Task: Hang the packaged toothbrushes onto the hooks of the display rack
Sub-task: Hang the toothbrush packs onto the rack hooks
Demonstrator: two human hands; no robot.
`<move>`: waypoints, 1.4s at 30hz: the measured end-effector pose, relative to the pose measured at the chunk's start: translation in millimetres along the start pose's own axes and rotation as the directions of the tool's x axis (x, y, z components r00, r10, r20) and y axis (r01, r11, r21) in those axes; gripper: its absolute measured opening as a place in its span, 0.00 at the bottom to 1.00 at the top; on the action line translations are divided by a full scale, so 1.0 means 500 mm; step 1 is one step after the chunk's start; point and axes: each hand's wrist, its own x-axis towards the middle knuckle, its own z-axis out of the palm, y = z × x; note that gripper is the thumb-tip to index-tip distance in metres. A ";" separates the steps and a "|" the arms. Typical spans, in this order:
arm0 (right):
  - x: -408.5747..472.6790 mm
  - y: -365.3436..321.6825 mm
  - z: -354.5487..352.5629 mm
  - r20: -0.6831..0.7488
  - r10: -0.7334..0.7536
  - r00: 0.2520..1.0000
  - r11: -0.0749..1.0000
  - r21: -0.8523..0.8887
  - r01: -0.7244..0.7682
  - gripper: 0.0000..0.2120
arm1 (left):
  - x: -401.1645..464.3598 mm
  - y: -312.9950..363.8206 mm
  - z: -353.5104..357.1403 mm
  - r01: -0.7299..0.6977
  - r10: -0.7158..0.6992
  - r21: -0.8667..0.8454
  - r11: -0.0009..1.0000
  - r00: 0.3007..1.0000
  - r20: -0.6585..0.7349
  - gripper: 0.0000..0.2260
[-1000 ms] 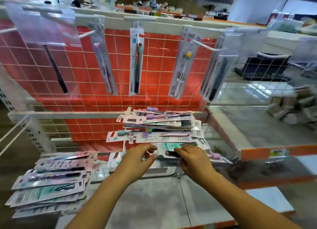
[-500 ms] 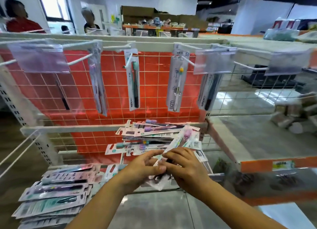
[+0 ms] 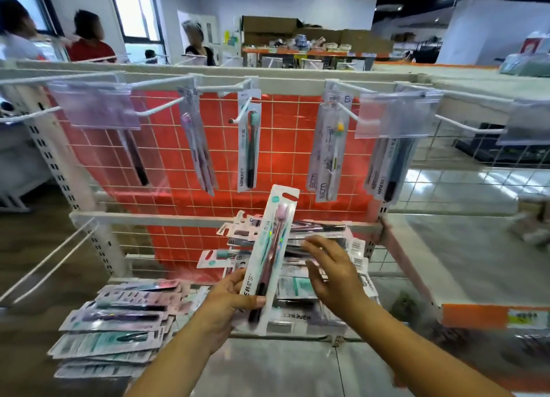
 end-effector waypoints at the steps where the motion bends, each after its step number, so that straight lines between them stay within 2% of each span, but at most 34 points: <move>1: 0.011 0.017 0.009 0.010 0.080 0.997 0.997 0.022 -0.080 0.16 | 0.004 -0.001 -0.009 -0.021 0.020 -0.021 1.000 0.999 -0.042 0.32; 3: 0.040 0.053 0.028 0.089 0.206 0.974 0.978 0.009 -0.208 0.14 | 0.005 -0.002 -0.023 -0.060 0.054 -0.050 0.997 0.991 -0.123 0.34; 6: 0.094 0.090 0.049 0.263 0.326 0.908 0.945 -0.086 -0.315 0.07 | 0.004 -0.004 -0.039 -0.100 0.075 -0.106 0.989 0.974 -0.215 0.31; 9: 0.137 0.110 0.067 0.387 0.324 0.863 0.945 -0.171 -0.278 0.06 | 0.004 -0.006 -0.054 -0.153 0.116 -0.116 0.981 0.954 -0.275 0.35; 14: 0.164 0.147 0.106 0.642 0.367 0.673 0.925 -0.326 -0.194 0.12 | 0.004 -0.005 -0.070 -0.206 0.144 -0.145 0.968 0.923 -0.356 0.31; 18: 0.174 0.150 0.115 0.724 0.316 0.613 0.940 -0.326 -0.099 0.20 | 0.001 -0.007 -0.079 -0.195 0.136 -0.113 0.974 0.907 -0.398 0.26; 21: 0.172 0.153 0.116 0.766 0.338 0.547 0.931 -0.356 -0.078 0.23 | 0.002 -0.009 -0.084 -0.186 0.124 -0.110 0.976 0.901 -0.416 0.29; 23: 0.169 0.157 0.119 0.771 0.343 0.536 0.933 -0.344 -0.103 0.21 | 0.003 -0.010 -0.086 -0.183 0.122 -0.109 0.977 0.900 -0.419 0.29; 28: 0.165 0.151 0.116 0.747 0.304 0.591 0.951 -0.277 -0.139 0.23 | 0.008 -0.014 -0.089 -0.177 0.120 -0.096 0.979 0.897 -0.426 0.25; 32: 0.159 0.152 0.115 0.756 0.269 0.597 0.960 -0.262 -0.102 0.16 | 0.009 -0.013 -0.083 -0.172 0.114 -0.101 0.980 0.900 -0.420 0.24; 38: 0.157 0.149 0.107 0.773 0.229 0.592 0.965 -0.262 -0.032 0.11 | 0.005 -0.008 -0.071 -0.175 0.123 -0.100 0.979 0.911 -0.394 0.32; 42: 0.152 0.149 0.105 0.779 0.185 0.598 0.969 -0.245 0.019 0.09 | 0.000 -0.008 -0.069 -0.175 0.128 -0.096 0.980 0.919 -0.373 0.28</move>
